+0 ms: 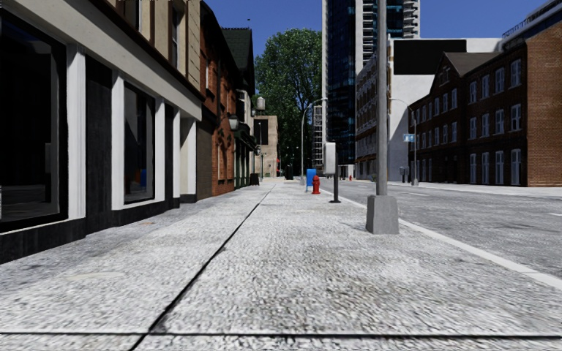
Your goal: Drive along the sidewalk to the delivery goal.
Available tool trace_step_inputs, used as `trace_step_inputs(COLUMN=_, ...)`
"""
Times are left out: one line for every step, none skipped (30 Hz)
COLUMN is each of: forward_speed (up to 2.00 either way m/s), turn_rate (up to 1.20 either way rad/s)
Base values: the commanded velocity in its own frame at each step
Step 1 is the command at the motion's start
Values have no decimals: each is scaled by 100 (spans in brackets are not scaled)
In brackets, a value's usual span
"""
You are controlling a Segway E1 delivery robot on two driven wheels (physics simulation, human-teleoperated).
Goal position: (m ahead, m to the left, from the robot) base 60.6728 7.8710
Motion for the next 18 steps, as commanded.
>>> trace_step_inputs(forward_speed=200, turn_rate=0)
trace_step_inputs(forward_speed=200, turn_rate=0)
trace_step_inputs(forward_speed=200, turn_rate=0)
trace_step_inputs(forward_speed=200, turn_rate=0)
trace_step_inputs(forward_speed=200, turn_rate=0)
trace_step_inputs(forward_speed=200, turn_rate=0)
trace_step_inputs(forward_speed=200, turn_rate=0)
trace_step_inputs(forward_speed=200, turn_rate=0)
trace_step_inputs(forward_speed=200, turn_rate=0)
trace_step_inputs(forward_speed=200, turn_rate=0)
trace_step_inputs(forward_speed=200, turn_rate=0)
trace_step_inputs(forward_speed=200, turn_rate=0)
trace_step_inputs(forward_speed=200, turn_rate=0)
trace_step_inputs(forward_speed=200, turn_rate=0)
trace_step_inputs(forward_speed=200, turn_rate=0)
trace_step_inputs(forward_speed=200, turn_rate=0)
trace_step_inputs(forward_speed=200, turn_rate=0)
trace_step_inputs(forward_speed=200, turn_rate=0)
